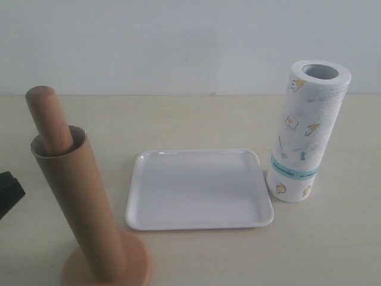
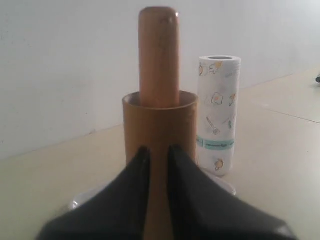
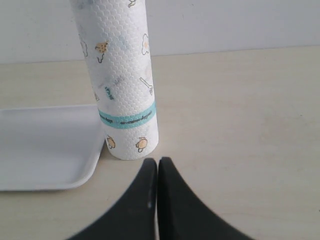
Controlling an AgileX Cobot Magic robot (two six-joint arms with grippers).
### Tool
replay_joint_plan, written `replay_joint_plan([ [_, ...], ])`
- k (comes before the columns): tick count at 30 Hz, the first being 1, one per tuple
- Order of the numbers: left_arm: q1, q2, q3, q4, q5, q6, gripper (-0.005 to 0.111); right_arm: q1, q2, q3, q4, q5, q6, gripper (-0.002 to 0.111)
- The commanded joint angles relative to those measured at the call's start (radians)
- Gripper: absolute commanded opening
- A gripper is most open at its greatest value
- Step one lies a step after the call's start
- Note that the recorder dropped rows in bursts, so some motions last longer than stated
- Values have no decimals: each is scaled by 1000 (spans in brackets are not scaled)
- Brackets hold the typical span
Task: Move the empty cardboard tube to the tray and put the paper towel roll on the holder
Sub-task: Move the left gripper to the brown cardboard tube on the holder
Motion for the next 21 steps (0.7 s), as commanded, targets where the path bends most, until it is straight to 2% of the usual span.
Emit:
replay_joint_plan([
  [1,2,5,5,44,16,-57,43,-5,-5,0,-4,-1,-7,0],
  [3,2,7,5,51,14,-88,71,-5,-5,0,-4,-1,-7,0],
  [4,2,9,5,49,14,-102,81,-5,-5,0,-4,-1,-7,0],
  [5,2,15,5,49,14,-125,85,-5,-5,0,-4,-1,-7,0],
  [15,2,153,5,44,-34,-54,83,-5,-5,0,-4,-1,-7,0],
  [21,2,277,5,-49,-116,130,83,-5,-5,0,-4,-1,-7,0],
])
